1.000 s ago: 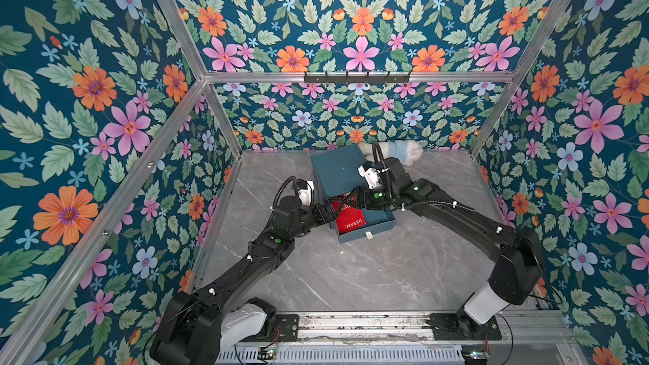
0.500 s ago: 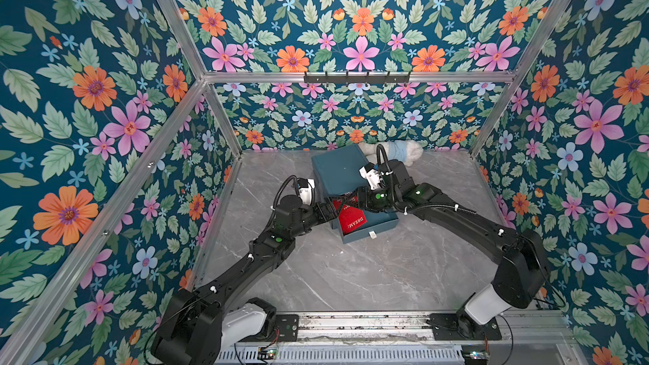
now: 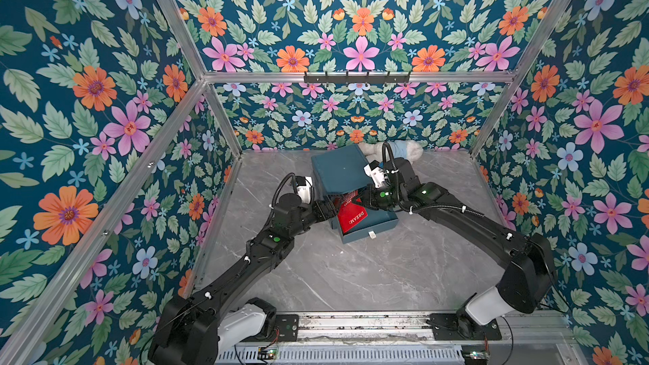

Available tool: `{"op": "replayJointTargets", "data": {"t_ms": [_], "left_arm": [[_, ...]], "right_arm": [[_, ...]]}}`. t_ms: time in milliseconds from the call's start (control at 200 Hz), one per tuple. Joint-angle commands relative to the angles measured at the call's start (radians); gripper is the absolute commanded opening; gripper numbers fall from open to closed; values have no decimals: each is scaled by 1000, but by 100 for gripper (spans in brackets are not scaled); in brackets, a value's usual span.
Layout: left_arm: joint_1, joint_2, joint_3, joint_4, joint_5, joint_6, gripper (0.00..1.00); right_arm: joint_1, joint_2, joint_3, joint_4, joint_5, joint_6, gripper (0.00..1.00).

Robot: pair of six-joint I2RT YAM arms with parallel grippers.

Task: Take the postcards out of the drawer
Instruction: Pick up the postcard from the drawer.

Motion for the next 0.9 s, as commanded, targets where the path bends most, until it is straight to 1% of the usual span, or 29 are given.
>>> {"op": "replayJointTargets", "data": {"t_ms": [0,255,495,670,895], "left_arm": [[2,-2,15,-20,-51,50,100],[5,6,45,-31,-103,92,100],[12,1,84,-81,-174,138,100],[19,3,88,-95,-199,138,100],[40,1,99,-122,-246,146,100]], "right_arm": [[-6,-26,-1,-1,-6,33,0],[-21,-102,-31,-42,-27,39,0],[-89,-212,-72,-102,-8,8,0],[-199,-297,-82,-150,0,-39,0],[-394,-369,-68,-196,-3,-122,0]]}}
